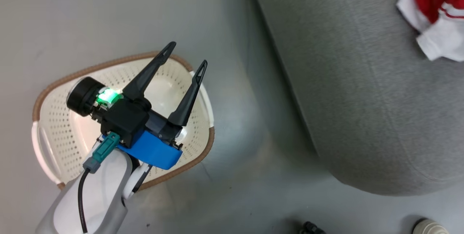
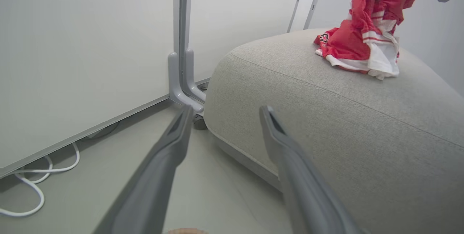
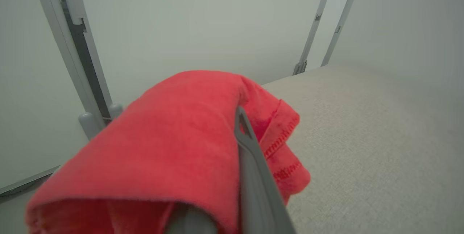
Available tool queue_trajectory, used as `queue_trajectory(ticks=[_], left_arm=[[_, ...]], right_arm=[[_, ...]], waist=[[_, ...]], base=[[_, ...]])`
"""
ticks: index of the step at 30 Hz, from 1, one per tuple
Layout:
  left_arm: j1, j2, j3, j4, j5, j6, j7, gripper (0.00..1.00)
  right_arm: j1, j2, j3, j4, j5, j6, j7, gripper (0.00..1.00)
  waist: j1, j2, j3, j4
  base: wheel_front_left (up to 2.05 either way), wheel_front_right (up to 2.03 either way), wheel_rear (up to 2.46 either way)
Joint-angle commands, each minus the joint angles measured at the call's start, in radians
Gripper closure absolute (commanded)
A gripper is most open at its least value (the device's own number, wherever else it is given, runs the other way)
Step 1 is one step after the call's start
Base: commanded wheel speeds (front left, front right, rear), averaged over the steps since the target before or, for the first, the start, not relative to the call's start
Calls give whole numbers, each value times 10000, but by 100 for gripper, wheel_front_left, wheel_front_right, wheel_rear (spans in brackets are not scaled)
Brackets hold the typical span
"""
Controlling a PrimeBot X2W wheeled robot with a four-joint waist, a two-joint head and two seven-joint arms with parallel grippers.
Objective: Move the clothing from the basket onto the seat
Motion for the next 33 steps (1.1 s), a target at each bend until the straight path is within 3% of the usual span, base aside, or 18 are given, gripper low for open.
queue_trajectory(ticks=[1,8,17,19,20,27,33], left_arm=[[-244,71,60,-157,53,18,16,0],[-251,131,150,-337,-7,156,-31,0],[-308,13,127,-174,-89,228,-197,0],[-294,-28,99,-108,-111,228,-226,0],[-290,-59,80,-60,-126,225,-246,0],[-85,-537,-5,469,-457,145,-386,0],[462,-1204,180,1082,-960,47,-443,0]], right_arm=[[158,90,-56,295,-76,1,-212,100],[-16,405,17,1585,-176,1,-885,100],[-592,442,396,2343,-401,1,-1232,100],[-626,411,511,2466,-439,1,-1264,40],[-619,372,555,2520,-446,3,-1287,0],[2,26,942,2789,-465,1,-1375,0],[1006,-214,1693,2537,-384,1,-1352,0]], waist=[[-3,1,854,676],[-3,1,1158,794],[-3,1,994,814],[-3,1,895,817],[-3,1,832,825],[-3,1,-166,1091],[-3,1,-1752,1486]], base=[[0,0,0],[0,0,0],[0,0,0],[0,0,0],[0,0,0],[0,0,0],[0,0,0]])
